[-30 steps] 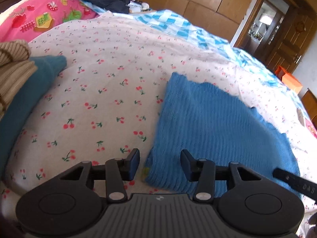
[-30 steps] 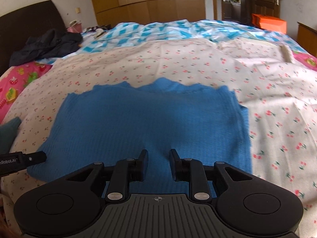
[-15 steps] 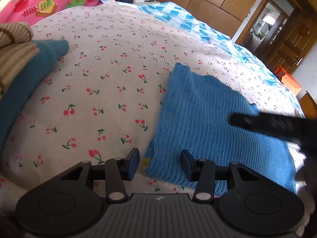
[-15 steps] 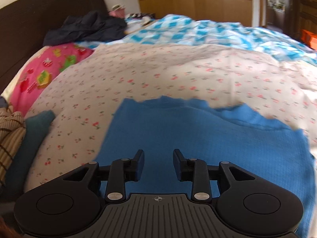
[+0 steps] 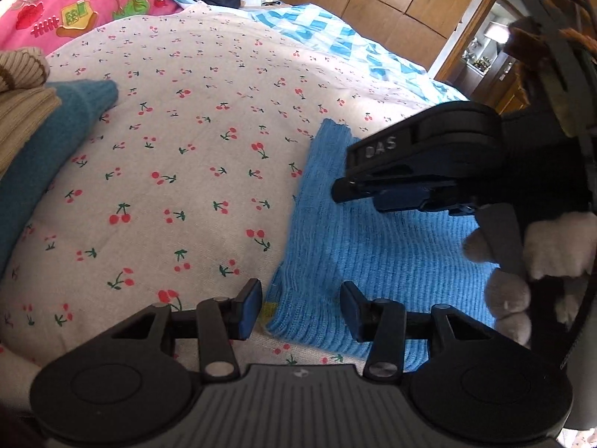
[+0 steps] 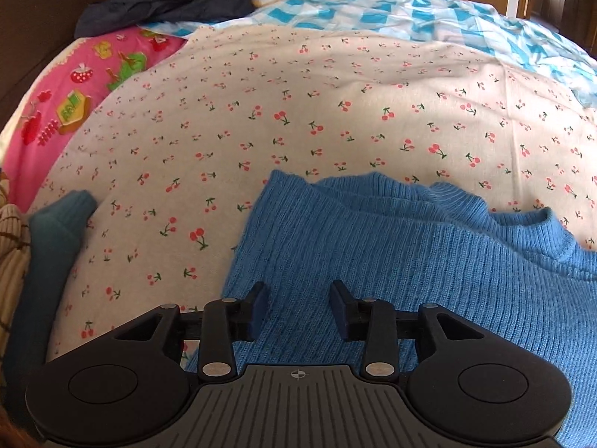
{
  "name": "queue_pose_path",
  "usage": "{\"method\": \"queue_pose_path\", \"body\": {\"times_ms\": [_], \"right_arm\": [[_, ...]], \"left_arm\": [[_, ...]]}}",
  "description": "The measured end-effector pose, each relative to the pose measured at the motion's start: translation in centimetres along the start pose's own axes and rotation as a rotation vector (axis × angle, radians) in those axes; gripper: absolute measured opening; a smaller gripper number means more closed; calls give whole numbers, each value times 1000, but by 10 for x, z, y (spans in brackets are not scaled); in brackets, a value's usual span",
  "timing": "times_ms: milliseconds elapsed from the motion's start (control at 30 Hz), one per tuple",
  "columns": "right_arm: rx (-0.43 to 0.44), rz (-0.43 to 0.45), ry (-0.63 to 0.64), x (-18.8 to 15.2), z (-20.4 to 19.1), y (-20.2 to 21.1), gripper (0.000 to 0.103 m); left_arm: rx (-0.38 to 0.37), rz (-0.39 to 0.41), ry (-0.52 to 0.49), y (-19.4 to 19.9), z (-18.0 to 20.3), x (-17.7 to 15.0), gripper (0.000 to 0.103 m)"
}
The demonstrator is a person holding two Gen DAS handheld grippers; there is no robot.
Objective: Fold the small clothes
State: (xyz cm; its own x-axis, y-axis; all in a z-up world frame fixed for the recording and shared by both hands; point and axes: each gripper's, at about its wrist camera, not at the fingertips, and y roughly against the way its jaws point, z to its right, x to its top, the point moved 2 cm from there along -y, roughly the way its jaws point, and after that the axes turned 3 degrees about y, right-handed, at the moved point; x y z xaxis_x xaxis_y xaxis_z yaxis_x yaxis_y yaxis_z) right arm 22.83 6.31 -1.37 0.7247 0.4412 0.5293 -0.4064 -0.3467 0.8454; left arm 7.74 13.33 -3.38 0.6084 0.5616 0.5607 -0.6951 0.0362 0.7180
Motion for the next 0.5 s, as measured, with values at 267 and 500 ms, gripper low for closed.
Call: {"method": "queue_pose_path", "body": {"times_ms": [267, 500], "right_arm": [[11, -43, 12, 9, -8, -2, 49], [20, -90, 16, 13, -10, -10, 54]], "left_arm": [[-32, -13, 21, 2, -2, 1, 51], [-48, -27, 33, 4, -4, -2, 51]]}}
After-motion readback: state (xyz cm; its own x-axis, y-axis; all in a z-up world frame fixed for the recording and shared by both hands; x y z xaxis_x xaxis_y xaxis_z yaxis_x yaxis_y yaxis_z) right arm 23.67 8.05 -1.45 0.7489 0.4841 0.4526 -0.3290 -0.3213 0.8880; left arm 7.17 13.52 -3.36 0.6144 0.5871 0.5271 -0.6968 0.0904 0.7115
